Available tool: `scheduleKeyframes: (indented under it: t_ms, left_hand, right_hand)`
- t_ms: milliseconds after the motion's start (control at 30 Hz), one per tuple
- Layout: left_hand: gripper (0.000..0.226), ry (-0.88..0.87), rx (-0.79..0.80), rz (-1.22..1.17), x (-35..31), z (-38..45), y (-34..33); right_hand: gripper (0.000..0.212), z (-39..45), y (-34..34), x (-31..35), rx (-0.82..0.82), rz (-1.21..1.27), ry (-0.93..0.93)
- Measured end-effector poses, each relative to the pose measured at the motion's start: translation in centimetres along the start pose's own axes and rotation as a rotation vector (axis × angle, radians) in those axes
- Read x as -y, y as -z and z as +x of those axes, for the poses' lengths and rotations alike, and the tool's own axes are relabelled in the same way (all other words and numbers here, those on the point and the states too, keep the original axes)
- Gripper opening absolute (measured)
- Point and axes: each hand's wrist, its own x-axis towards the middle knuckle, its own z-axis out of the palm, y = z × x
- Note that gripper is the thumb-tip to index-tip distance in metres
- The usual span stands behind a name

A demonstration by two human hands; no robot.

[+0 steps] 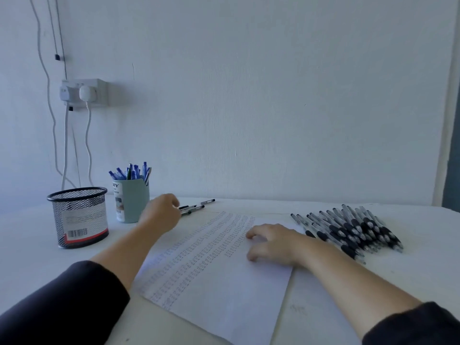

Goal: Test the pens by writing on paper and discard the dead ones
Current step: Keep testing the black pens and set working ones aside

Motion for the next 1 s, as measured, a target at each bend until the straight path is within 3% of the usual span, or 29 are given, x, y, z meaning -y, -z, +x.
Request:
scheduleKeyframes:
  t_ms: [100,200,433,600,700,1000]
  left_hand:
    - [0.045,0.103,0.106,0.22,2.5,1.1,0.1]
    - [0.044,0.103,0.156,0.29,3.2,1.7,-0.3]
    - [0.024,0.023,0.082,0.333,3.1,1.5,-0.8]
    - [0.022,-0.07,0.05,0.412,2.5,1.3,-0.9]
    - [0.023,-0.108,0.066,0.472,2.1,1.0,-1.1]
    - [0.021,-0.286,-0.104,0.223,-1.7,-0.8,-1.1]
  right_hand:
    - [0.062,0.1,0.3,-0.6,-0.003,0.015,-0.006]
    - [0.061,0.2,0.3,-0.9,-0.02,0.003,-0.007]
    - [0.063,0.2,0.3,-0.8,-0.017,-0.012,-0.029]
    - [0.08,-0.1,0.3,-0.6,-0.014,-0.052,-0.059]
    - [0.07,-0.2,0.4,-0.6,-0.017,-0.056,-0.065]
    - [0.061,-0.7,0.6,-0.5,-0.015,-0.107,-0.078]
